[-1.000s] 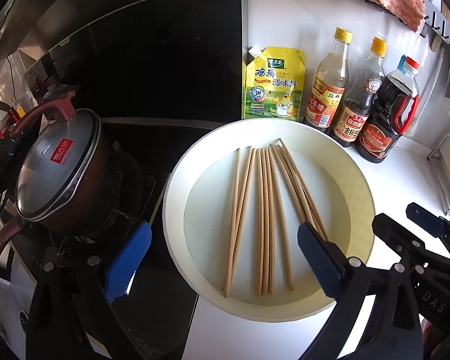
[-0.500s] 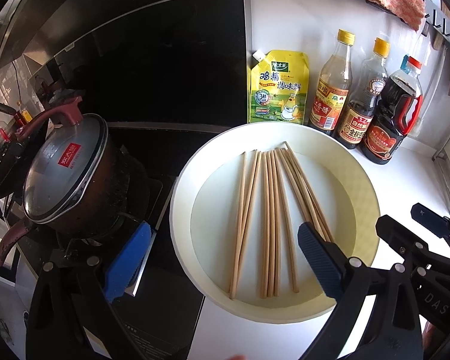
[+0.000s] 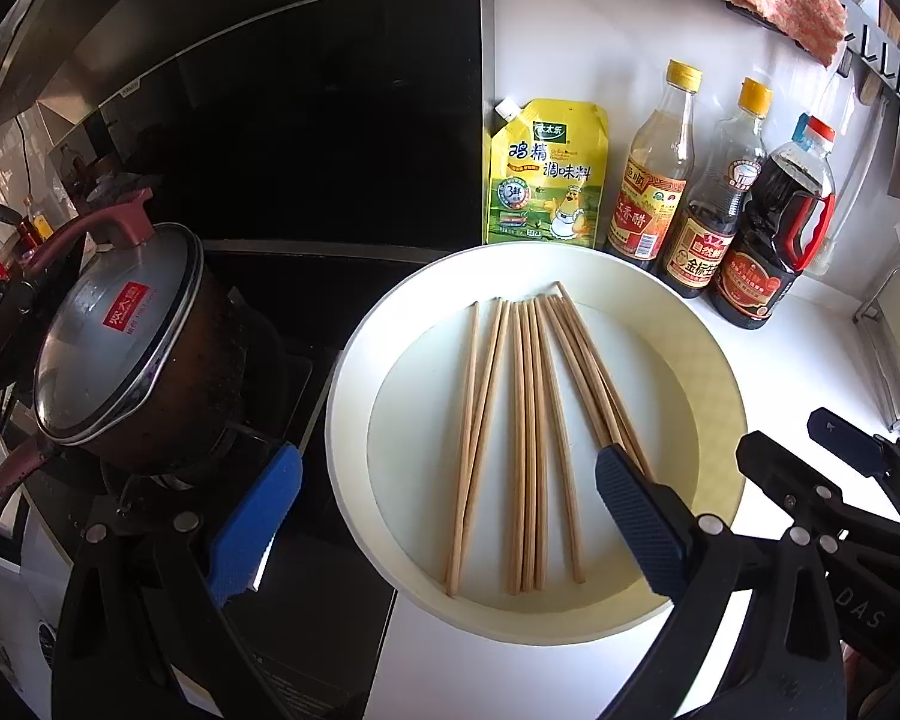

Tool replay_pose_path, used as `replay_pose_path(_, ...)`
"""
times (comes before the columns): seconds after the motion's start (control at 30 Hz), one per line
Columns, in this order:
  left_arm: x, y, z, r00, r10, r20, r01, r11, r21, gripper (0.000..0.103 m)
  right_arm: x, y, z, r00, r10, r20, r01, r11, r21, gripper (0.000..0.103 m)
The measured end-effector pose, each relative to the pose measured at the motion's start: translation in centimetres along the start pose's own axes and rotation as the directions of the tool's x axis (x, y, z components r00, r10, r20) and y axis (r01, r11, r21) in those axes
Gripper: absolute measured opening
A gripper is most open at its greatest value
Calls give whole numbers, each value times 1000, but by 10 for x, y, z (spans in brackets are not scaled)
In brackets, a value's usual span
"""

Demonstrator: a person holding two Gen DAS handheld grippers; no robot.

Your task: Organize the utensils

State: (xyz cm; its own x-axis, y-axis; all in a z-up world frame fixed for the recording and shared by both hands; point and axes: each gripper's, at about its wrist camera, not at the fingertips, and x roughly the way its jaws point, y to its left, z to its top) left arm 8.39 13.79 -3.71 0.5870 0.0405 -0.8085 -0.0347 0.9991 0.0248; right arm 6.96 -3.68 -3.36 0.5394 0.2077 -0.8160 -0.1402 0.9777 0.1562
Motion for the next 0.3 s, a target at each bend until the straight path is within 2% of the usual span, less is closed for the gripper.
replay_pose_path(0.3, 1, 0, 1, 1000, 1, -4, -1, 1000, 4, 97, 0, 0, 0, 1000, 1, -1, -1, 1000, -1, 71)
